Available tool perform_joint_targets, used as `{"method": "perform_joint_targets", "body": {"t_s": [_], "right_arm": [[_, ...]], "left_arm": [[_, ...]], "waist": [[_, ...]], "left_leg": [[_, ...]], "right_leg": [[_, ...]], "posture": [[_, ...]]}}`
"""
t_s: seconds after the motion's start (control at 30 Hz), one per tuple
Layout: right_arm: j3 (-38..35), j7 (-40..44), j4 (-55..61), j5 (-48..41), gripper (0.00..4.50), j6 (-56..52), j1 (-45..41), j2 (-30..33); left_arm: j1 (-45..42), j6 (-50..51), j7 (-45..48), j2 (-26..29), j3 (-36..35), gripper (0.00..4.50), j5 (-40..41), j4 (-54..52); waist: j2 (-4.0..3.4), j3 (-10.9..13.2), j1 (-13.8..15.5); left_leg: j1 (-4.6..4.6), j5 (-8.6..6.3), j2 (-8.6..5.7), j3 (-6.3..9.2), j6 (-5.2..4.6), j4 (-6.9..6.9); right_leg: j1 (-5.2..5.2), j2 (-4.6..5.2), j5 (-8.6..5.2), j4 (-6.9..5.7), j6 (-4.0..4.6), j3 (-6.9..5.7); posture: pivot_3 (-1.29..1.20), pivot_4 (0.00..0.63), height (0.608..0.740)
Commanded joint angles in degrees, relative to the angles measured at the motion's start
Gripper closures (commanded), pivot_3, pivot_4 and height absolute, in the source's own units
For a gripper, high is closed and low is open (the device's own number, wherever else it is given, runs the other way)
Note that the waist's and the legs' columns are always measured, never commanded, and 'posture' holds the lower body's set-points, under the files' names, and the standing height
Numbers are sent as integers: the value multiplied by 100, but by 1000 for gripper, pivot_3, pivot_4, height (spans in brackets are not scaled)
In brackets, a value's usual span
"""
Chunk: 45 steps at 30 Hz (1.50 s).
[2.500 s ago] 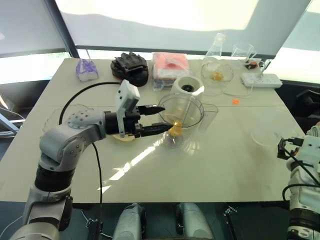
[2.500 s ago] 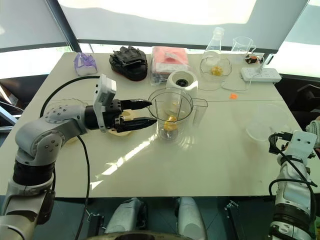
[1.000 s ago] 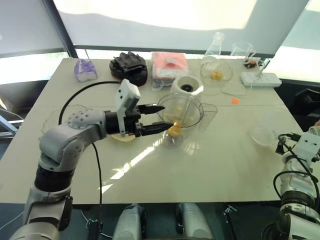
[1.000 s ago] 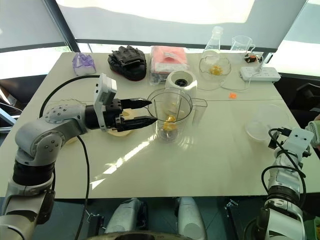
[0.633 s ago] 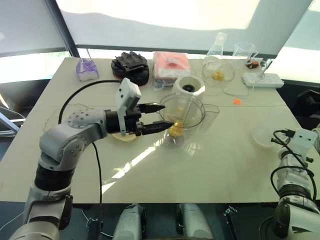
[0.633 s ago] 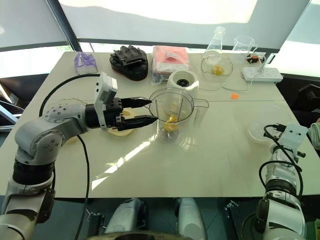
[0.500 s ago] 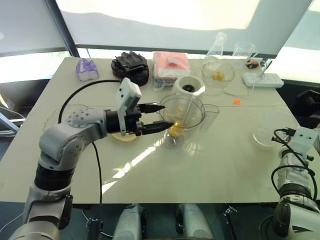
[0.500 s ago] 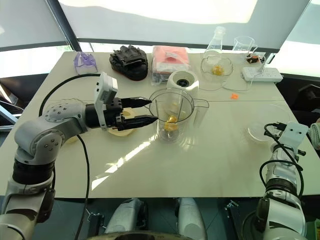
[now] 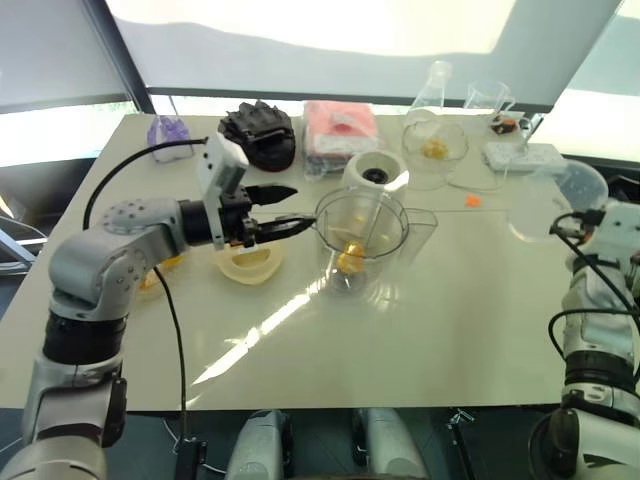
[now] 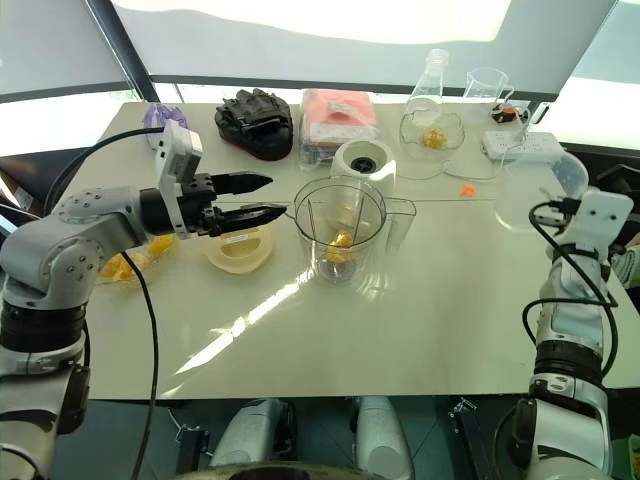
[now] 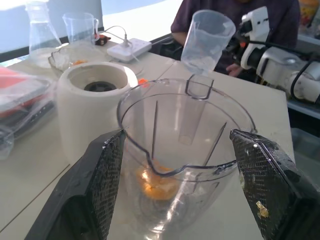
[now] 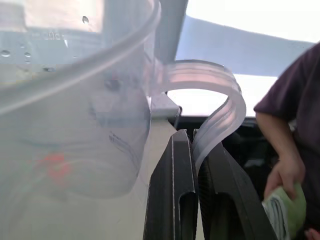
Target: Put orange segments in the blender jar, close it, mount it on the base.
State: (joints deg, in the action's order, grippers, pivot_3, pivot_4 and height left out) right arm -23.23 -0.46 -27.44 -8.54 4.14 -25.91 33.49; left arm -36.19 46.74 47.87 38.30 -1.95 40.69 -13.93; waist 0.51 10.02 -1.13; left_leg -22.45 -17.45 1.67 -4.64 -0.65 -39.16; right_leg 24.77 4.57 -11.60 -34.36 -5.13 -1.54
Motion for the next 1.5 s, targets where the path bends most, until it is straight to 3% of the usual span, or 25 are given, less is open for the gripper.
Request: {"method": "perform_joint_targets", "body": {"t_s": [0.03,0.37,0.67,0.97,1.5], "right_arm": [[249,324,929,176,4435,-278,-431,418],[1280,1894,2201,277,4435,-1187,-1615,1128],[1992,3091,3101,574,4435,-1153,-1662,1447],[2388,3149,3240,1488,4435,-473,-1469,1452],[2732,2865,2740,2999,4435,825,-1912,1525]], "left_arm": [[-163,-287,242,212,-110,1005,-196,143],[22,-424,595,434,-48,1005,-424,152],[188,-436,612,422,-71,1005,-483,19],[155,-385,712,432,-99,1005,-441,-16],[174,-413,646,355,-75,1005,-478,-9]], "waist": [[-8,6,2],[-7,8,36],[-6,11,42],[-5,11,39],[-6,11,35]], "left_leg": [[-1,0,0,-1,0,0],[-13,-1,3,-2,-1,5],[-25,-1,4,-3,-1,4],[-26,0,2,-8,0,0],[-26,3,1,-10,5,0]], "right_leg": [[0,0,0,1,0,0],[12,2,-2,7,-2,-7],[18,6,-1,11,-3,-10],[20,6,-1,10,-3,-12],[22,5,0,6,-4,-12]], "posture": [[0,150,740],[0,150,740],[0,150,740],[0,150,740],[0,150,740]]}}
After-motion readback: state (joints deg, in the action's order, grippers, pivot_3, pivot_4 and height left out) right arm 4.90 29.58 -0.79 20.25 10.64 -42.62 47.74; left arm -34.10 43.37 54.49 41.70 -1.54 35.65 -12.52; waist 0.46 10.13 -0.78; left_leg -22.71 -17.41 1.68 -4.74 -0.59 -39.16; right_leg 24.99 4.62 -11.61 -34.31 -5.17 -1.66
